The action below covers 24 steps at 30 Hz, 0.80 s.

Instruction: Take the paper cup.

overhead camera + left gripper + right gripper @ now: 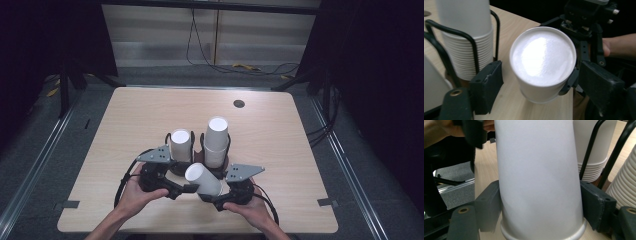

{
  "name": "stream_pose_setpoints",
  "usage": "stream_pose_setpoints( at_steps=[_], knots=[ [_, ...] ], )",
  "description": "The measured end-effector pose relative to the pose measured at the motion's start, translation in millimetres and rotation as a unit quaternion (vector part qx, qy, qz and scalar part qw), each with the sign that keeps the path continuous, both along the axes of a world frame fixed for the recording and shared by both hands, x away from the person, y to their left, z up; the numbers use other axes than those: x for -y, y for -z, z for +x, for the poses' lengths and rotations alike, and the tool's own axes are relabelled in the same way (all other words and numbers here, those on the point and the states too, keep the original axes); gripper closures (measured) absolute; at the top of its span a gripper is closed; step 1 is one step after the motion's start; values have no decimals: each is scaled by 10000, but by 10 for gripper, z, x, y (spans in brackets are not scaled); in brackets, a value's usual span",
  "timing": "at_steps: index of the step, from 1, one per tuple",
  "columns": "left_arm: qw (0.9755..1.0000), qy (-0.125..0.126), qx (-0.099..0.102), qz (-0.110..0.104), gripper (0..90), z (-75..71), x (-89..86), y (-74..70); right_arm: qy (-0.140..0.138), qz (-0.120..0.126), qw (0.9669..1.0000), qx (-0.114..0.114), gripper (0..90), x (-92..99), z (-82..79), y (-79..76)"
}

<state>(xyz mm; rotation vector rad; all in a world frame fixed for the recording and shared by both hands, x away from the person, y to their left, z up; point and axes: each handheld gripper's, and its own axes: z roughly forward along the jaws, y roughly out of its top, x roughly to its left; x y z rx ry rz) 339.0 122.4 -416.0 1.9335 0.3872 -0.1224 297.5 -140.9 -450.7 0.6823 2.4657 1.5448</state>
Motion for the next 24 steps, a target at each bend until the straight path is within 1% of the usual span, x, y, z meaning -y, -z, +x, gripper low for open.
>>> stream_pose_setpoints(
  at_steps=[1, 2, 3, 4, 5, 6, 8, 9, 11, 13, 15, 16, 17, 19, 20, 21, 22, 23, 24],
  knots=[
    [10000, 32, -26, 5, 185, 10, -15, 1, 9, 13, 10000, -8, 251, 6, 4, -2],
    [10000, -10, 17, 48, 177, 13, -28, 3, 23, 9, 10000, -24, 251, 14, 6, -4],
    [9999, -98, 34, 41, 166, 15, -43, 10, 25, -11, 10000, -26, 251, 21, 9, -6],
    [10000, -91, 19, 34, 156, 23, -53, 15, 17, -19, 10000, -25, 251, 31, 14, -6],
    [10000, -79, -4, 51, 156, 28, -64, 22, 56, -36, 9999, -76, 251, 46, 13, -11],
    [9999, -90, 15, 89, 156, 30, -69, 24, 56, -36, 9999, -76, 251, 46, 13, -11],
    [9996, -159, 126, 206, 163, 30, -72, 30, 67, -53, 9999, -90, 252, 55, 8, -20],
    [9994, -209, 136, 224, 178, 31, -69, 31, 90, -107, 9999, -72, 252, 58, 7, -26],
    [9996, -158, 97, 191, 194, 48, -70, 33, 127, -163, 9997, -96, 252, 69, 7, -29],
    [9996, -140, 121, 209, 208, 51, -69, 33, 148, -230, 9996, -110, 252, 82, 13, -25],
    [9994, -90, 241, 238, 209, 45, -59, 33, 168, -338, 9992, -114, 252, 94, 14, -27],
    [9992, -44, 286, 261, 212, 41, -54, 33, 130, -323, 9993, -128, 252, 102, 18, -29],
    [9987, -8, 402, 313, 224, 34, -47, 30, 142, -332, 9993, -121, 252, 106, 17, -32],
    [9986, -8, 444, 297, 236, 18, -27, 35, 119, -359, 9992, -162, 252, 112, 17, -37],
    [9982, 11, 511, 324, 236, 18, -26, 35, 118, -396, 9990, -162, 252, 113, 17, -40],
    [9983, 1, 505, 276, 238, 18, -23, 41, 101, -414, 9989, -174, 252, 113, 18, -42],
    [9984, -3, 493, 278, 238, 18, -22, 44, 91, -431, 9988, -192, 252, 112, 21, -46],
    [9980, 3, 541, 329, 238, 20, -23, 41, 86, -443, 9988, -197, 252, 113, 24, -49],
    [9985, 7, 459, 294, 238, 20, -24, 43, 73, -453, 9987, -226, 253, 113, 29, -54]
  ],
)
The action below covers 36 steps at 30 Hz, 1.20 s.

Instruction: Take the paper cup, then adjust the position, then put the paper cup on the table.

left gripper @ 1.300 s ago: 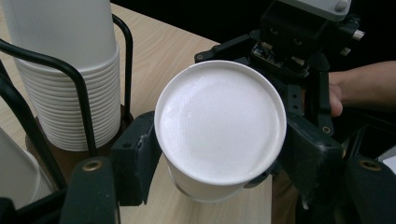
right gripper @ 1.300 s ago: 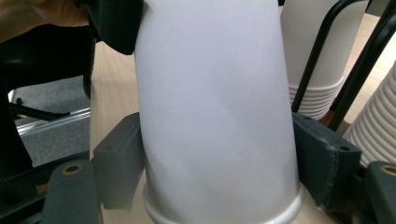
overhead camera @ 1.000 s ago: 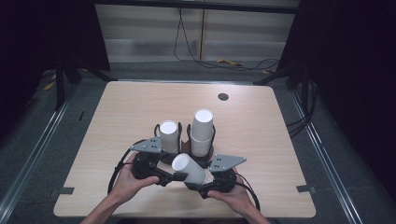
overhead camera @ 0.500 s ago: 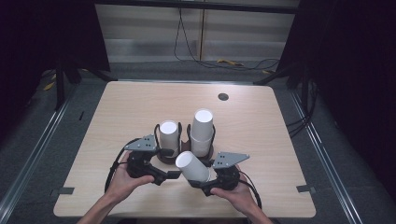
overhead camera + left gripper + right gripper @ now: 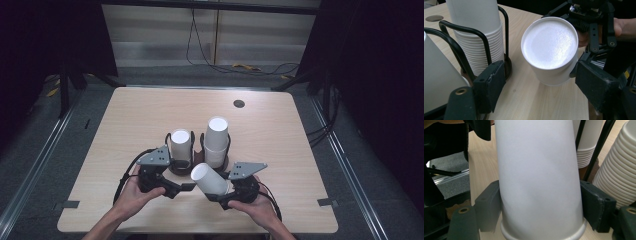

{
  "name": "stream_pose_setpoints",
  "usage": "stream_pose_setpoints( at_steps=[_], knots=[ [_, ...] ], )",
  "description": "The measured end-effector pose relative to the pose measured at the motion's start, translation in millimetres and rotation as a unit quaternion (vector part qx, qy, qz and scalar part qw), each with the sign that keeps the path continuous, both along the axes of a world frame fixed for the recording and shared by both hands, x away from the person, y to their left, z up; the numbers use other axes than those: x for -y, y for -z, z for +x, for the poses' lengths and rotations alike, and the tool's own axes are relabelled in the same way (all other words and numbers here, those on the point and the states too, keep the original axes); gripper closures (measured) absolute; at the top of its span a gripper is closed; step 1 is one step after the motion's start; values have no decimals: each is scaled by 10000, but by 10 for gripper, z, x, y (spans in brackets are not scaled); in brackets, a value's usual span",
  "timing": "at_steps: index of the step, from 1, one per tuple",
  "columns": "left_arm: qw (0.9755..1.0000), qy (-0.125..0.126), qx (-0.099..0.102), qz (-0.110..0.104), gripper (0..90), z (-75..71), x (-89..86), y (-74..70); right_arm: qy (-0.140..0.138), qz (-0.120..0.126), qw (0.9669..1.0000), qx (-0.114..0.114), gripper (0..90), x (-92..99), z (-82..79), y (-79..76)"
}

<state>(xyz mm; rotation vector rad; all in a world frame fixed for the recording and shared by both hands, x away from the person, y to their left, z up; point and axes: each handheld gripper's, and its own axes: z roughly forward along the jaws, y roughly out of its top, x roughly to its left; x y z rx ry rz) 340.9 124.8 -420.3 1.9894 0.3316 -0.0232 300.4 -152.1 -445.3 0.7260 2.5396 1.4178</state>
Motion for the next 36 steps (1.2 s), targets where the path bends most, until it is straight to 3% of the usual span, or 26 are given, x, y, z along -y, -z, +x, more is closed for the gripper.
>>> stream_pose_setpoints(
  at_steps=[4, 20, 27, 29, 34, 36],
  knots=[
    [9998, 86, -166, 2, 221, 25, -12, -2, -59, -228, 9996, -147, 254, -9, 33, -11],
    [9995, 160, 41, 270, 182, -4, -28, -10, -469, -675, 9960, -361, 256, -121, 118, -74],
    [9991, 256, -89, 314, 163, 41, -47, -9, -606, -1018, 9920, -439, 257, -196, 179, -69],
    [9990, 264, -89, 349, 197, 39, -54, -14, -634, -1065, 9913, -447, 257, -209, 190, -73],
    [9980, 268, -411, 408, 184, 91, -67, -18, -677, -1329, 9878, -441, 257, -237, 199, -89],
    [9979, 261, -365, 467, 185, 86, -56, -11, -677, -1405, 9869, -419, 257, -233, 203, -93]
  ],
)
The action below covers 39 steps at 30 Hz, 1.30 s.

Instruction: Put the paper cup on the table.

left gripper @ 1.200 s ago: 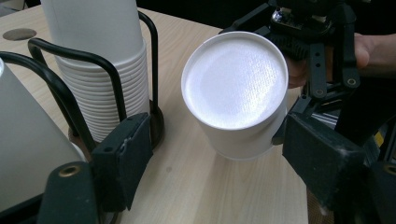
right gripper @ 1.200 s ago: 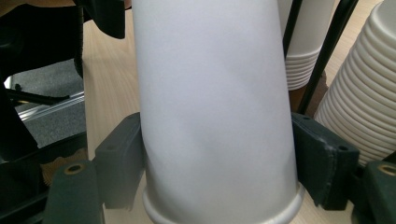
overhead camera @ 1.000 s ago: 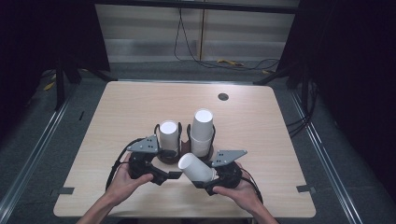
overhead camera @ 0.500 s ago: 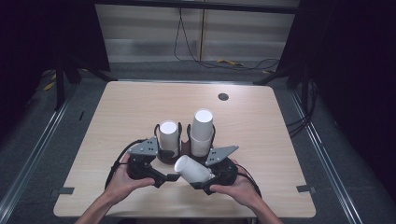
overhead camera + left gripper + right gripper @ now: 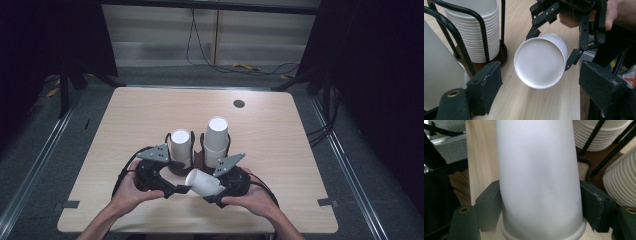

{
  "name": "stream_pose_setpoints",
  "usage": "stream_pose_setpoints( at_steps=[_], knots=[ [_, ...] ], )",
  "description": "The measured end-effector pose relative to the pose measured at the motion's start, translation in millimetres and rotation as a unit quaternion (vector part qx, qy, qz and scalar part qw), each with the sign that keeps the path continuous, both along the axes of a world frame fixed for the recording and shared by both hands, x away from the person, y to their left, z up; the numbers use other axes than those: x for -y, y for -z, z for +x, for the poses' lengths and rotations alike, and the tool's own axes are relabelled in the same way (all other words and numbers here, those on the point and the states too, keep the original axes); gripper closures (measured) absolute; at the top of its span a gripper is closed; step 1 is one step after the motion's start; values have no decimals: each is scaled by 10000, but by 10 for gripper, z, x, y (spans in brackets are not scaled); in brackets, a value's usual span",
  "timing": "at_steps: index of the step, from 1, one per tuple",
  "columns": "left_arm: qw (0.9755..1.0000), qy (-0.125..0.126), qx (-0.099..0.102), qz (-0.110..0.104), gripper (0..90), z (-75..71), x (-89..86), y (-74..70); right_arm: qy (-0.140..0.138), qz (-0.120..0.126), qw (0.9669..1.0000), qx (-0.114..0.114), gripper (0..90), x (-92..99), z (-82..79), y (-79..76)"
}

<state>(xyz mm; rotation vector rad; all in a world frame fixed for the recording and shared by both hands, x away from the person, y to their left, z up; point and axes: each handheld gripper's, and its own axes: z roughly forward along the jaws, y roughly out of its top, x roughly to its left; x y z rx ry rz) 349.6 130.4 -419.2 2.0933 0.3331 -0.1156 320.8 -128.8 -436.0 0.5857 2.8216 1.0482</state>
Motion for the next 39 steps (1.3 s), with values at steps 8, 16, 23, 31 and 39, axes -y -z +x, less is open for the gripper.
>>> stream_pose_setpoints(
  at_steps=[8, 16, 23, 31, 39],
  knots=[
    [9991, 162, 101, 373, 253, -15, 57, 4, -98, -183, 9998, 59, 261, -28, -7, -16],
    [9973, 230, 108, 685, 268, -6, 88, 13, -213, -499, 9985, 78, 267, -98, 0, -45],
    [9955, 295, 161, 889, 256, -14, 127, 34, -319, -777, 9965, 19, 267, -166, 22, -55],
    [9937, 380, 92, 1046, 276, 2, 168, 87, -478, -1027, 9936, 20, 269, -269, 32, -36],
    [9904, 455, -157, 1294, 266, 26, 204, 141, -569, -1267, 9902, 123, 272, -332, 19, -31]
  ],
)
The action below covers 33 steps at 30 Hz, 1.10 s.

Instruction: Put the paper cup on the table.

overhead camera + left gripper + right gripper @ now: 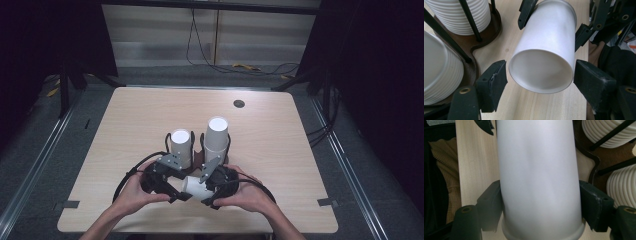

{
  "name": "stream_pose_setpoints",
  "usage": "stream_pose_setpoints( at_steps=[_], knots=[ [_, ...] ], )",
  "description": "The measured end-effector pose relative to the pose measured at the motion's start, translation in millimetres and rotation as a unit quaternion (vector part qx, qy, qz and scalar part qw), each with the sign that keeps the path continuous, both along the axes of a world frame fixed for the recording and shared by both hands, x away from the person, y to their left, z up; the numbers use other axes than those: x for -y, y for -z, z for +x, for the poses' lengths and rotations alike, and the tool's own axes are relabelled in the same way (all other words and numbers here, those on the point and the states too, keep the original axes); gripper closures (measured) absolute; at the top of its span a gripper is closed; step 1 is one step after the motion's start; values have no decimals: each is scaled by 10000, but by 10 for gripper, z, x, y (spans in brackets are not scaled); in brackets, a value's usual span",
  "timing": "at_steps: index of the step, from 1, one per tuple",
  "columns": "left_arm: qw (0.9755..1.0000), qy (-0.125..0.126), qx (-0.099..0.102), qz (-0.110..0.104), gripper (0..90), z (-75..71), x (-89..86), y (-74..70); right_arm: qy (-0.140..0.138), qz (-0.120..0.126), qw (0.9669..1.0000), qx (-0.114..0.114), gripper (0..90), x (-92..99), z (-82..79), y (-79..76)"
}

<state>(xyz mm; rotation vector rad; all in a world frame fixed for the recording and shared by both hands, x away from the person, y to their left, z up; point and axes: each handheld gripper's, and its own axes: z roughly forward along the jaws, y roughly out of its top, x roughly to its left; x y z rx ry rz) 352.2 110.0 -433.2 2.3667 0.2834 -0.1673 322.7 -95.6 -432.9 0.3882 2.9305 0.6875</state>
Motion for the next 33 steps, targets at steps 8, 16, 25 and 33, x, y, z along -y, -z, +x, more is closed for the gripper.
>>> stream_pose_setpoints(
  at_steps=[8, 16, 25, 33],
  knots=[
    [9998, -56, -184, 62, 304, 4, 20, 27, -74, -45, 9999, 90, 274, -43, -13, 13],
    [9995, -67, -303, -6, 310, 21, 5, 39, -108, 10, 9999, 93, 278, -61, -21, 46],
    [9980, 2, -627, -29, 293, 19, 66, 98, -225, 80, 9995, 211, 281, -147, -71, 28],
    [9976, -56, -665, -192, 299, 9, 41, 90, -264, 124, 9992, 278, 281, -146, -86, 17]
  ],
)
